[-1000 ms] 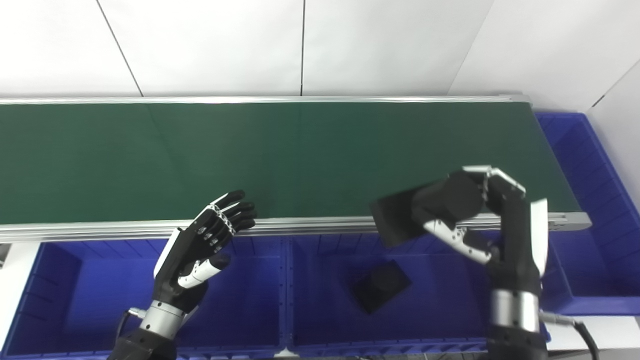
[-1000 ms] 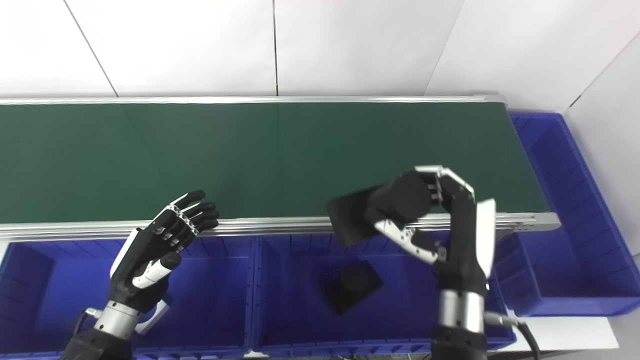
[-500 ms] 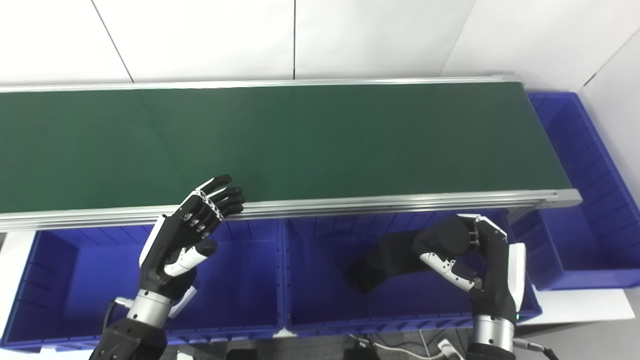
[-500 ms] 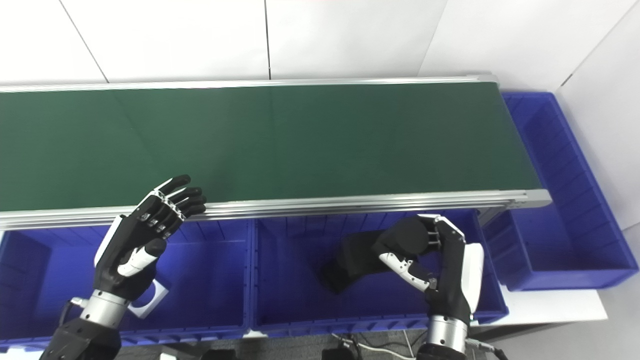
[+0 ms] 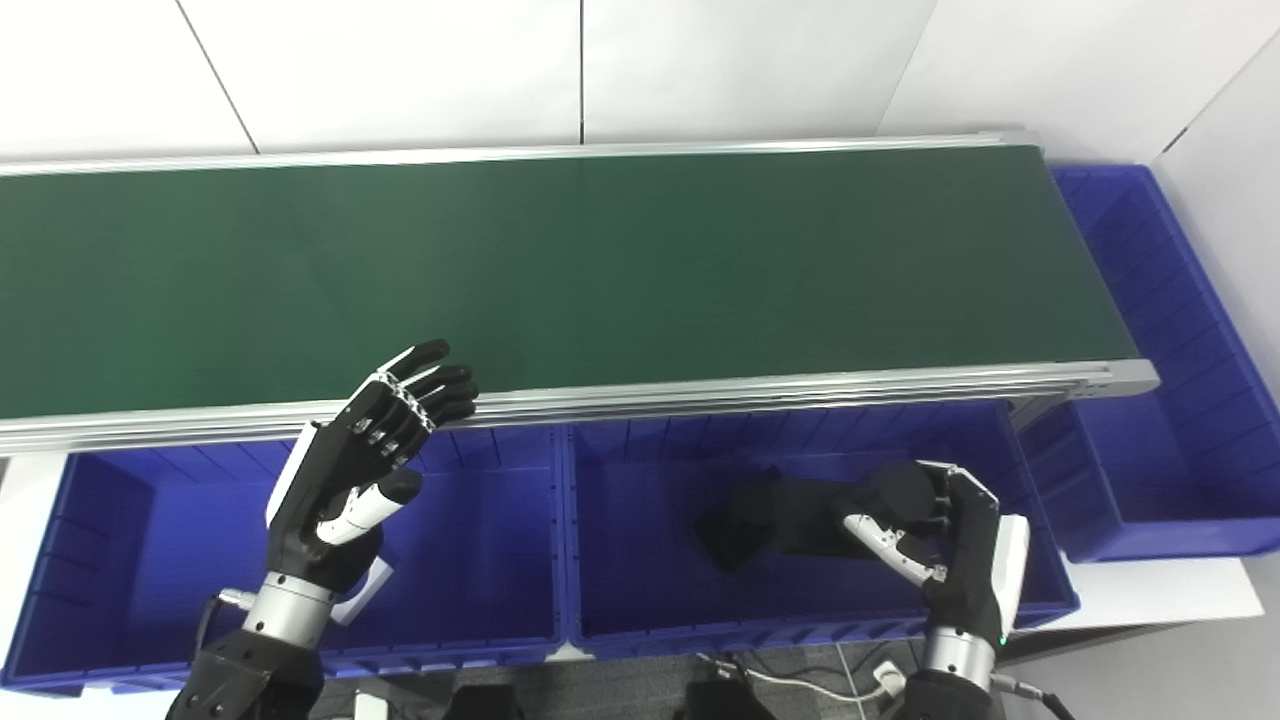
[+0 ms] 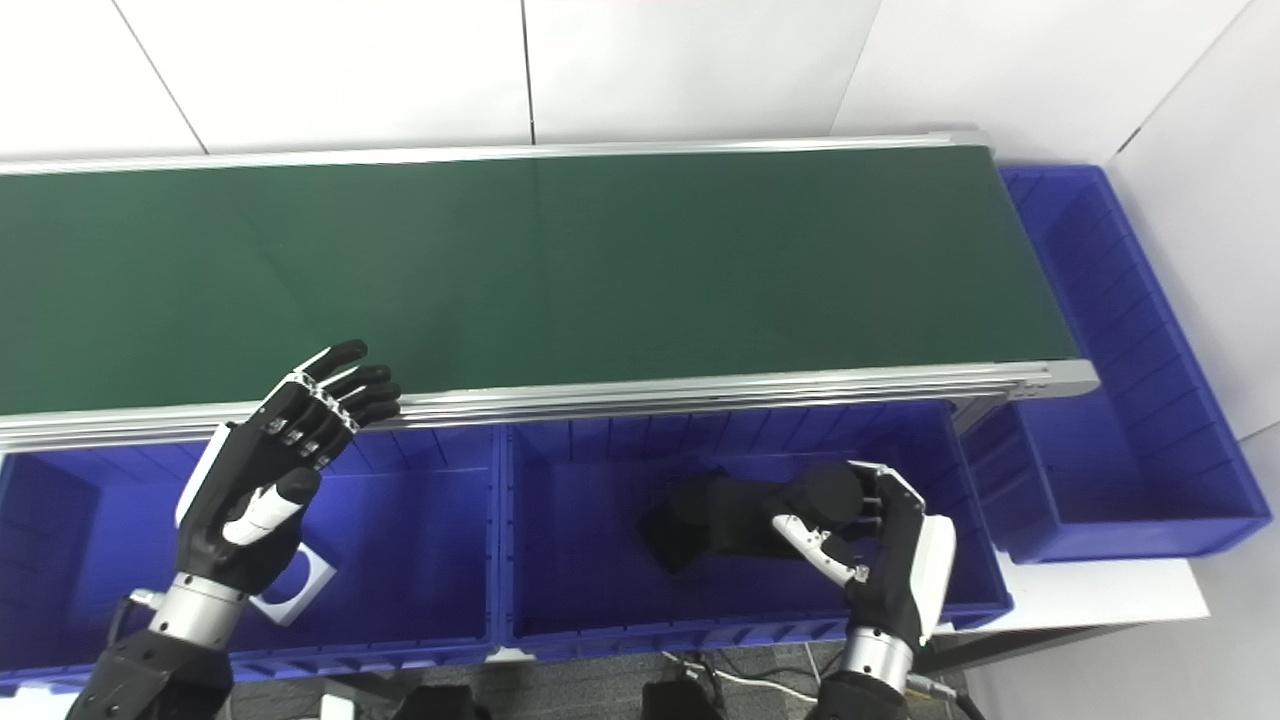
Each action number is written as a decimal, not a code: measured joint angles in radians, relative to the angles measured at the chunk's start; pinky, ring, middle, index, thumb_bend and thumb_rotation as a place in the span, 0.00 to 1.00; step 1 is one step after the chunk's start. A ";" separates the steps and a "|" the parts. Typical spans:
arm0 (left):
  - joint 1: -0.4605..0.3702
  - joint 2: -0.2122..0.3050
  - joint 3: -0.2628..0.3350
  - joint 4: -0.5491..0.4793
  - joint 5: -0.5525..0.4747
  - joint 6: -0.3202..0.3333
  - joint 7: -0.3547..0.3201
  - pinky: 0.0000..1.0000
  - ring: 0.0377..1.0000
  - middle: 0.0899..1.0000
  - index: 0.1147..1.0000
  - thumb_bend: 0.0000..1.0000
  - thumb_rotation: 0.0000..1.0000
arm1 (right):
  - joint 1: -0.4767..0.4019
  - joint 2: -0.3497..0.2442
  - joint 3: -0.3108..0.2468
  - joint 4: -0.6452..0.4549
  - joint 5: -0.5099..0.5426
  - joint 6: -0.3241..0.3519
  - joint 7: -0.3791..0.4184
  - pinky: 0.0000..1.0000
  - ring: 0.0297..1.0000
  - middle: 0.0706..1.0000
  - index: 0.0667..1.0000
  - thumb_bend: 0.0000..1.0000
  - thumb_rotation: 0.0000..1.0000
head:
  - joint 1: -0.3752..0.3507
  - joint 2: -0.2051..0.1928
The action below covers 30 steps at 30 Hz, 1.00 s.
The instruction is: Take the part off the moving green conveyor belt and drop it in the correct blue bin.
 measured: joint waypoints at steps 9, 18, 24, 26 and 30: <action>0.002 0.000 0.001 -0.005 0.003 0.006 0.000 0.77 0.75 0.75 0.80 0.93 0.49 | -0.013 -0.003 -0.004 0.026 0.010 -0.001 -0.015 0.33 0.43 0.49 0.46 0.50 0.00 | 0.005 0.000; 0.002 -0.001 0.000 -0.004 0.004 0.005 0.000 0.77 0.75 0.75 0.80 0.93 0.49 | 0.026 -0.057 0.060 -0.053 0.050 0.014 0.105 0.70 0.81 0.85 0.86 0.83 0.18 | 0.008 -0.003; 0.002 -0.002 -0.002 -0.004 0.004 0.005 0.000 0.77 0.75 0.75 0.80 0.92 0.49 | 0.049 -0.102 0.110 -0.173 0.047 0.110 0.223 0.87 0.99 1.00 1.00 0.98 0.40 | 0.008 -0.006; 0.002 -0.002 -0.002 -0.004 0.006 0.005 0.000 0.77 0.75 0.75 0.80 0.92 0.49 | 0.054 -0.120 0.126 -0.208 0.035 0.134 0.254 0.87 1.00 1.00 1.00 1.00 0.46 | 0.006 -0.006; 0.002 -0.004 -0.002 -0.003 0.009 0.005 0.000 0.77 0.75 0.75 0.81 0.92 0.50 | 0.058 -0.143 0.144 -0.282 0.014 0.181 0.298 0.90 1.00 1.00 1.00 1.00 0.53 | 0.012 -0.011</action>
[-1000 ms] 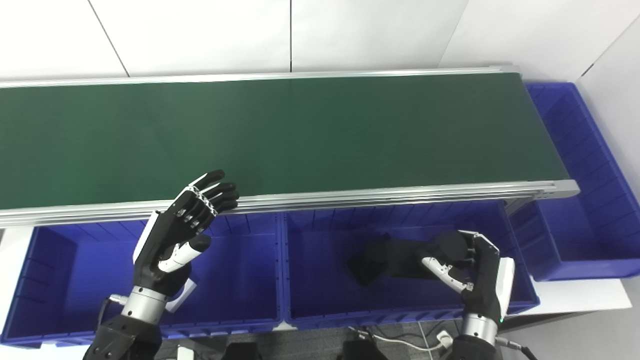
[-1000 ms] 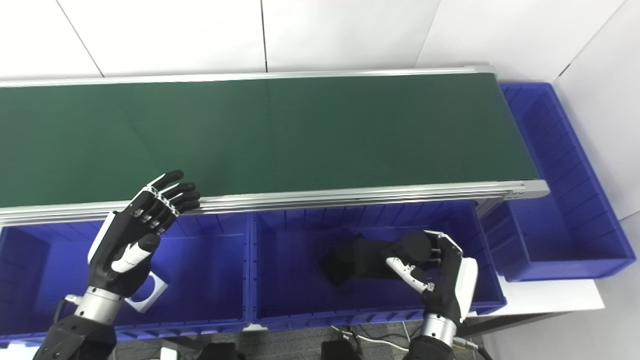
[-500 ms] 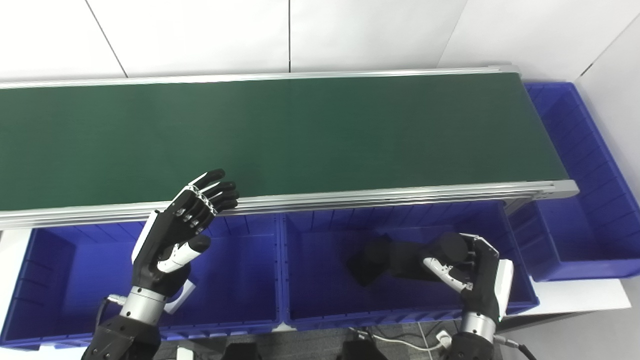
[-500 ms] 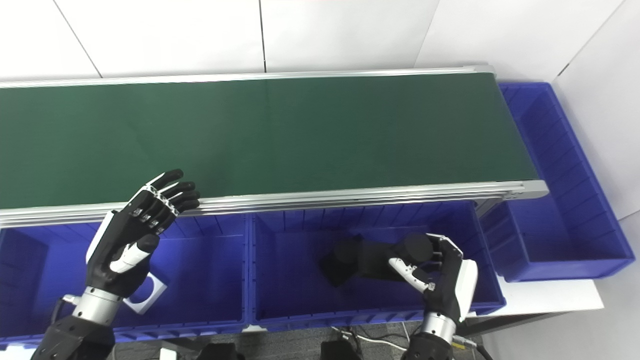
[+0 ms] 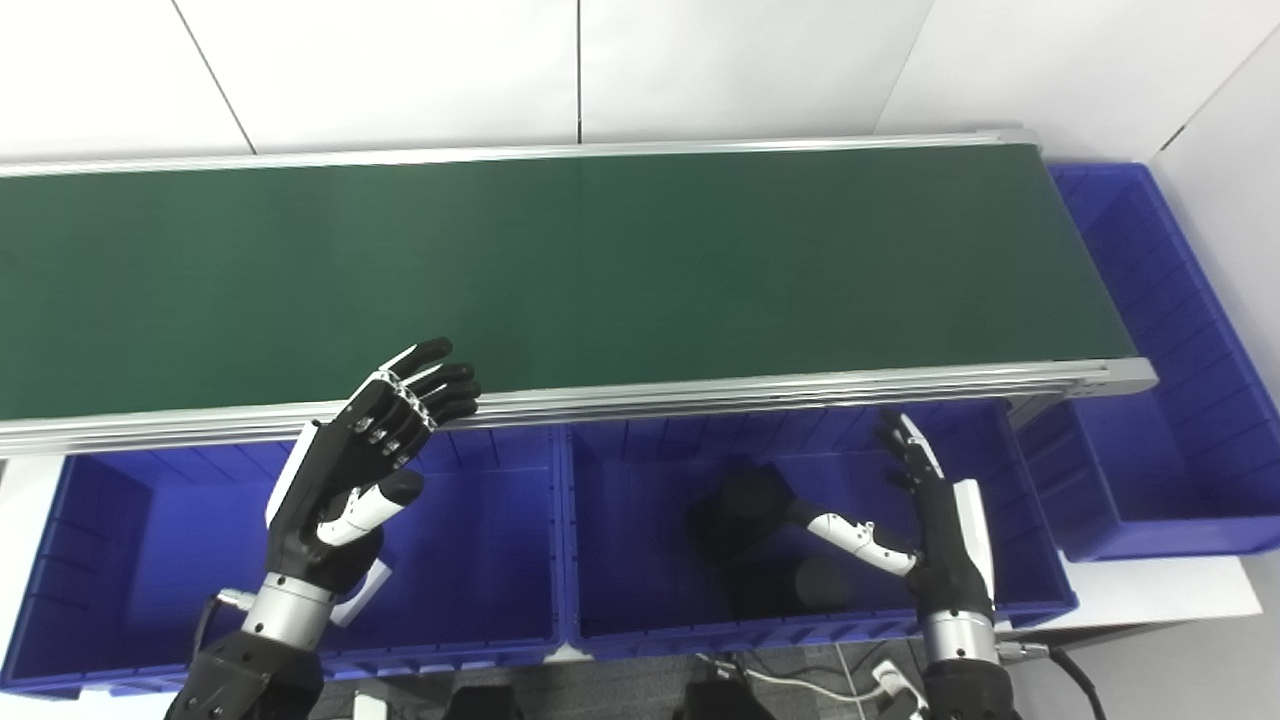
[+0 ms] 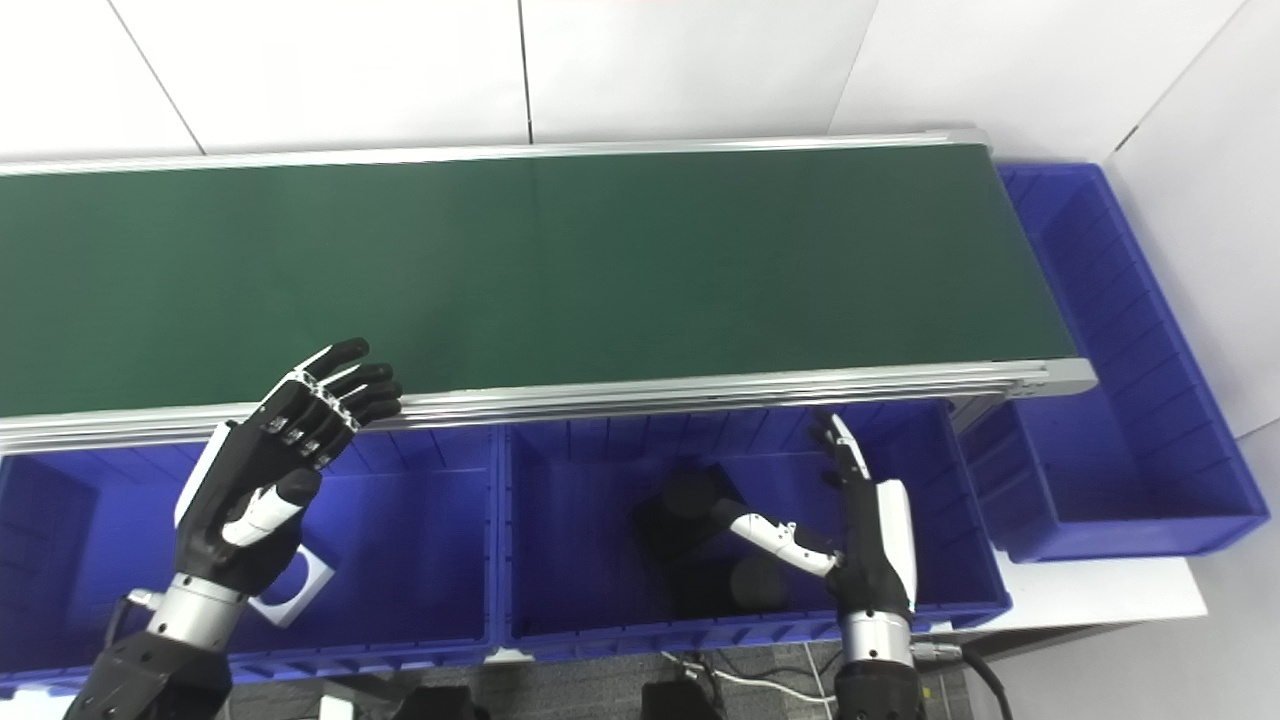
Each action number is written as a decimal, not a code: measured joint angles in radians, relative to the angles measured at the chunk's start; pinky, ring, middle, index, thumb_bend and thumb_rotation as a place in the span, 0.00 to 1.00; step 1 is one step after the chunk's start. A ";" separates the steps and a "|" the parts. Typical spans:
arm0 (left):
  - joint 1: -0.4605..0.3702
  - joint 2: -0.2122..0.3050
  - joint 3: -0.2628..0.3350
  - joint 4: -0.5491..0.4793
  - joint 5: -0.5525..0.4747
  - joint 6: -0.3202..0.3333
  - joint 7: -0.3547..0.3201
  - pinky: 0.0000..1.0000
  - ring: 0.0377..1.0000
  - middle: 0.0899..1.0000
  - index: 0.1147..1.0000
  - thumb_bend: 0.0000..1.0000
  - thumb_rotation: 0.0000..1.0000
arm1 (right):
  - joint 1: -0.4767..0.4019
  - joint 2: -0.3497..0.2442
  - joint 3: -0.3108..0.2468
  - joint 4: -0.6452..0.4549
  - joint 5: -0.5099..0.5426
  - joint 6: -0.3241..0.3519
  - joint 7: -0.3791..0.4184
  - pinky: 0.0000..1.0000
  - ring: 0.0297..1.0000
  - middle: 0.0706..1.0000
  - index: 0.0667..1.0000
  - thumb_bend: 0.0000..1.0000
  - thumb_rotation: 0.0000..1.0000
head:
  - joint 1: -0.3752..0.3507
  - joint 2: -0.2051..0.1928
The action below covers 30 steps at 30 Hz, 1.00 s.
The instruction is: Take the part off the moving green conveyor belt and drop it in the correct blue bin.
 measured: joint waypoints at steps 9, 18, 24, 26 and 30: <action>0.000 -0.006 0.000 0.005 0.000 0.000 0.000 0.77 0.75 0.76 0.80 0.93 0.49 | 0.007 0.037 0.045 -0.197 -0.007 0.054 0.045 0.93 0.98 0.98 1.00 0.92 0.57 | 0.018 -0.008; -0.003 -0.013 -0.009 0.031 0.003 -0.002 -0.002 0.78 0.76 0.76 0.81 0.93 0.48 | -0.039 0.097 0.238 -0.281 -0.030 0.052 0.106 0.80 0.87 0.89 0.91 0.80 0.60 | 0.057 -0.028; -0.001 -0.019 -0.021 0.039 0.008 -0.029 -0.002 0.77 0.75 0.76 0.81 0.92 0.46 | -0.082 0.096 0.316 -0.234 -0.038 0.052 0.153 0.80 0.87 0.89 0.91 0.79 0.60 | 0.120 -0.054; 0.001 -0.026 -0.026 0.041 0.017 -0.037 -0.002 0.77 0.75 0.76 0.80 0.92 0.46 | -0.091 0.095 0.327 -0.206 -0.029 0.052 0.165 0.78 0.86 0.89 0.91 0.78 0.60 | 0.139 -0.061; 0.013 -0.045 -0.033 0.049 0.024 -0.054 -0.002 0.77 0.76 0.76 0.80 0.92 0.45 | -0.097 0.094 0.332 -0.179 0.001 0.051 0.174 0.77 0.85 0.89 0.90 0.77 0.60 | 0.176 -0.077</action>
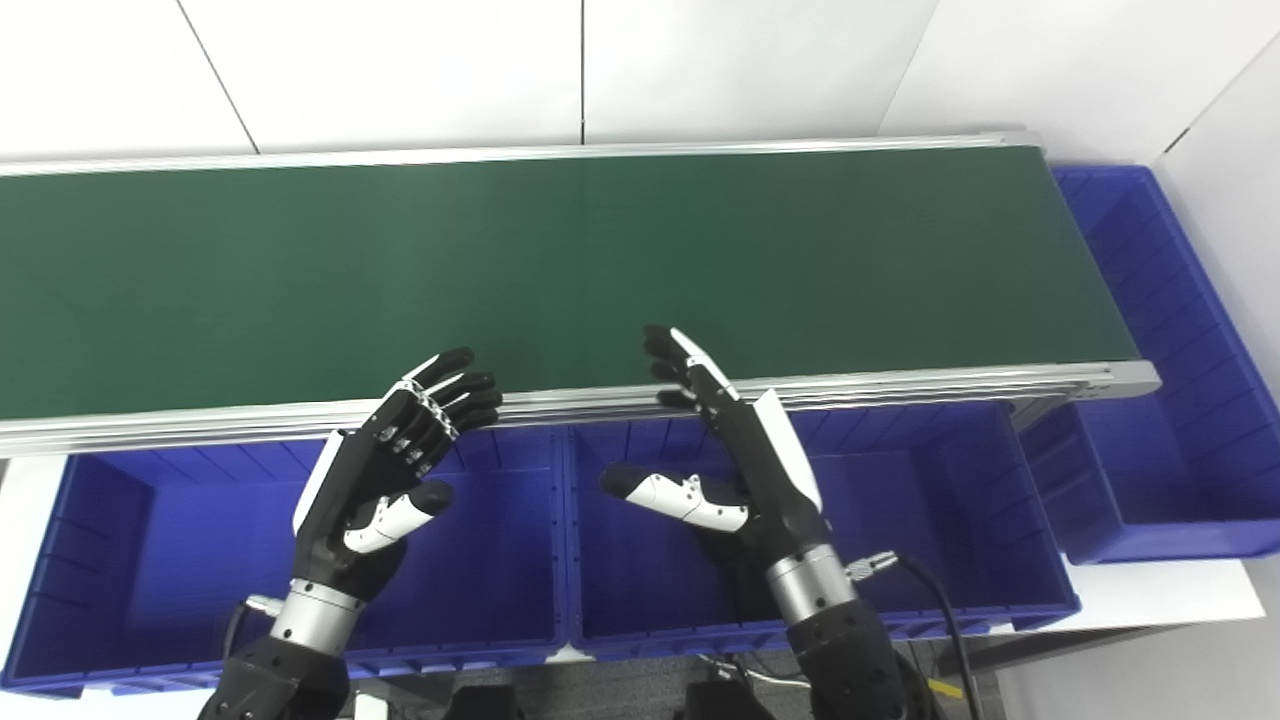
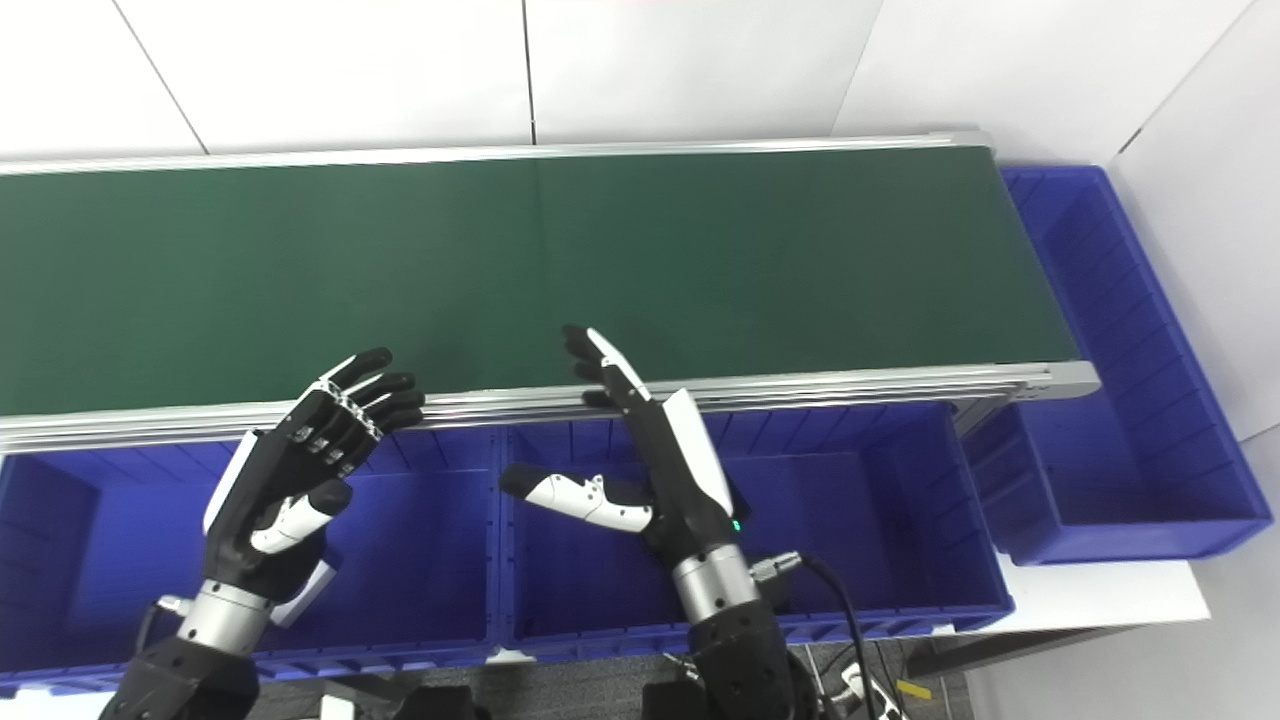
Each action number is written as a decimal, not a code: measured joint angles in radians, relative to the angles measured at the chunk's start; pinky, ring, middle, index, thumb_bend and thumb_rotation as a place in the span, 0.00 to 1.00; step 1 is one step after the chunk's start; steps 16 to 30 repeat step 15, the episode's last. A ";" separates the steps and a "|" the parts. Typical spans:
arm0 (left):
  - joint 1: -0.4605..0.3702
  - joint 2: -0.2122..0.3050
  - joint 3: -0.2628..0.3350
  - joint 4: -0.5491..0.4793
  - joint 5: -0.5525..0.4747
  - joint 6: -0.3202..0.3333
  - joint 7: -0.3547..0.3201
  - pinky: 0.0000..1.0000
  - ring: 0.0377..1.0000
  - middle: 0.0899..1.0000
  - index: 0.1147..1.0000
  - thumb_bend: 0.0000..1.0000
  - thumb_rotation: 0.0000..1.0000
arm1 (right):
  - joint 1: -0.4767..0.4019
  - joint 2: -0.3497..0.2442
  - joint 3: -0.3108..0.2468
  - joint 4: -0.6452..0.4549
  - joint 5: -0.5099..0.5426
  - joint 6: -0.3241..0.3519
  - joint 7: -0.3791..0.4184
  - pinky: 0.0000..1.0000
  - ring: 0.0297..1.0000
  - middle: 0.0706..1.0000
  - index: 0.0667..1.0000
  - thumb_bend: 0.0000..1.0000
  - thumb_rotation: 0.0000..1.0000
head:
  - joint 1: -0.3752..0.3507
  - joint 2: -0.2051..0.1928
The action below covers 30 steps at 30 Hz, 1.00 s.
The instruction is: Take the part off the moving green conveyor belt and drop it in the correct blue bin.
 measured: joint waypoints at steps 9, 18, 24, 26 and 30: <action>0.018 -0.011 -0.008 0.018 0.025 -0.023 0.001 0.80 0.79 0.79 0.80 0.94 0.45 | -0.013 -0.045 -0.019 0.095 0.094 -0.079 0.001 0.77 0.85 0.88 0.92 0.74 0.53 | 0.066 -0.031; 0.018 -0.026 -0.021 0.027 0.043 -0.038 0.001 0.81 0.81 0.80 0.80 0.95 0.44 | -0.013 -0.100 -0.047 0.128 0.127 -0.137 0.003 0.76 0.84 0.88 0.91 0.76 0.53 | 0.094 -0.055; 0.018 -0.026 -0.021 0.027 0.043 -0.038 0.001 0.81 0.81 0.80 0.80 0.95 0.44 | -0.013 -0.100 -0.047 0.128 0.127 -0.137 0.003 0.76 0.84 0.88 0.91 0.76 0.53 | 0.094 -0.055; 0.018 -0.026 -0.021 0.027 0.043 -0.038 0.001 0.81 0.81 0.80 0.80 0.95 0.44 | -0.013 -0.100 -0.047 0.128 0.127 -0.137 0.003 0.76 0.84 0.88 0.91 0.76 0.53 | 0.094 -0.055; 0.018 -0.026 -0.021 0.027 0.043 -0.038 0.001 0.81 0.81 0.80 0.80 0.95 0.44 | -0.013 -0.100 -0.047 0.128 0.127 -0.137 0.003 0.76 0.84 0.88 0.91 0.76 0.53 | 0.094 -0.055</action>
